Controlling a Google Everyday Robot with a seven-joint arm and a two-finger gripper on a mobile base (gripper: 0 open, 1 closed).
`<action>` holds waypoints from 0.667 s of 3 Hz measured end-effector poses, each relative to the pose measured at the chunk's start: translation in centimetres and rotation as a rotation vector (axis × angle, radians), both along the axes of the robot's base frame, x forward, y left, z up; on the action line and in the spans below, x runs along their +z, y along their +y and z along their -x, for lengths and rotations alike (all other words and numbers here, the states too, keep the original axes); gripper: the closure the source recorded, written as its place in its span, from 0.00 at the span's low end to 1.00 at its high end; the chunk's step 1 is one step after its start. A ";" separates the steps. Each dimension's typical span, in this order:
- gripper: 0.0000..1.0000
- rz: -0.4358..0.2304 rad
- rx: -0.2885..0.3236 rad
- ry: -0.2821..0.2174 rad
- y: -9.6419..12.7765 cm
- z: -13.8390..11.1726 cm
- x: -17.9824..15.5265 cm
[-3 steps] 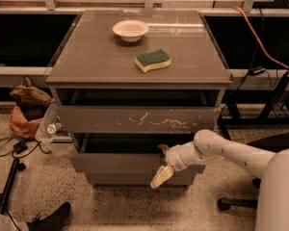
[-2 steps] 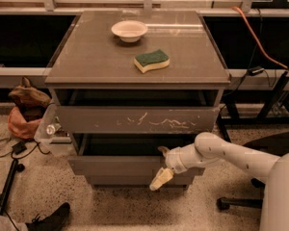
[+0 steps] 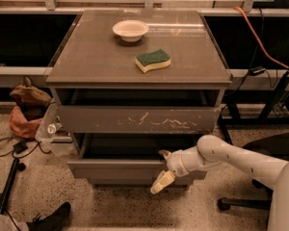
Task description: Open middle drawer
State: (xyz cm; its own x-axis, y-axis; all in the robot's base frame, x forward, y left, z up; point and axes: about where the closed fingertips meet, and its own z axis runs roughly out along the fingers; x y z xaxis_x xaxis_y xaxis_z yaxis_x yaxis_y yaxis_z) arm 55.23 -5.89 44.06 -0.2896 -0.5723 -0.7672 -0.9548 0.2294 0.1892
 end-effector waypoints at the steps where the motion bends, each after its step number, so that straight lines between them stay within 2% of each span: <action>1: 0.00 0.090 0.023 -0.009 1.1 -0.3 1.0; 2: 0.00 0.181 0.073 0.000 3.1 0.6 2.5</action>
Offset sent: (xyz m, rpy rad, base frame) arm -0.0179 0.0501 0.0465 -0.2957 0.0093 0.1304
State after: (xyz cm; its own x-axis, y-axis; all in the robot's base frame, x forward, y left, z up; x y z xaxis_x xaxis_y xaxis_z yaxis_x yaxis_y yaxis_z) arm 54.59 -2.81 46.56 -0.2424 -0.7203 -0.6500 -0.9701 0.1902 0.1510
